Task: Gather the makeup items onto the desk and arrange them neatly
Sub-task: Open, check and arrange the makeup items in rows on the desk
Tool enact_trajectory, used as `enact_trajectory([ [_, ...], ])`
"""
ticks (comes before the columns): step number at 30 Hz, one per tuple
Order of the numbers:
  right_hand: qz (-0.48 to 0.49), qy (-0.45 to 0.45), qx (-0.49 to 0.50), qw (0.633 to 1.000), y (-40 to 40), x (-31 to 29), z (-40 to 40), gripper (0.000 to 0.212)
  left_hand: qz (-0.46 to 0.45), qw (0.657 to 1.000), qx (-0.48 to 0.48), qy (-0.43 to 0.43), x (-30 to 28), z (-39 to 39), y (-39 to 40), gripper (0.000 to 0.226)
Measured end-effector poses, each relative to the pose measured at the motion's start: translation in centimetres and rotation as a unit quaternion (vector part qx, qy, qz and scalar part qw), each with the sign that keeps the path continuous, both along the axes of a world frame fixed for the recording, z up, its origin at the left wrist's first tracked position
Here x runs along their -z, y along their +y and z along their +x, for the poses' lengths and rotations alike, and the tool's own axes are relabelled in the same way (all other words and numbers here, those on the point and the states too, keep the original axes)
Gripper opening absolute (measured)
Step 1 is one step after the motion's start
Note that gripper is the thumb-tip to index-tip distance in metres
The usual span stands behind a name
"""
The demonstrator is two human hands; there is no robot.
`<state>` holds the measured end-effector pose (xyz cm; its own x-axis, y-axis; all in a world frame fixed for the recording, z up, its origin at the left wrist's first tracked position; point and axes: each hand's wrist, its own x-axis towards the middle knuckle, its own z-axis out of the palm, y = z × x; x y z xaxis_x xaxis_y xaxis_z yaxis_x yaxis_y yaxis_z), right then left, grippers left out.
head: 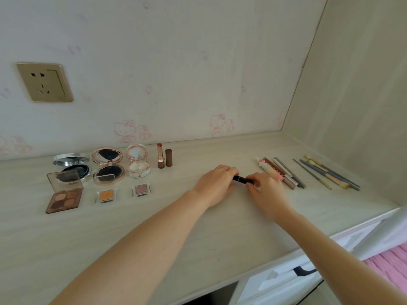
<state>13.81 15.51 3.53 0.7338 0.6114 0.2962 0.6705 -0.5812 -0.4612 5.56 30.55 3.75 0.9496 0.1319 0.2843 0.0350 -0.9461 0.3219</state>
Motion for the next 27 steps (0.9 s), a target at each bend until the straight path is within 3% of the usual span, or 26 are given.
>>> enact_trajectory([
  [10,0.1,0.047,-0.031,0.993,1.2,-2.0,-4.3,0.016,-0.013,0.993,0.003,-0.12,-1.0,-5.3,1.5,0.017],
  [21,0.125,0.106,-0.081,0.983,4.3,-3.2,-10.0,0.015,-0.095,0.983,-0.033,-0.151,-1.2,-12.5,4.9,0.014],
  [27,0.171,0.191,-0.129,0.958,6.9,-3.7,-13.5,0.012,-0.15,0.971,-0.076,-0.168,-1.3,-17.5,6.0,0.015],
])
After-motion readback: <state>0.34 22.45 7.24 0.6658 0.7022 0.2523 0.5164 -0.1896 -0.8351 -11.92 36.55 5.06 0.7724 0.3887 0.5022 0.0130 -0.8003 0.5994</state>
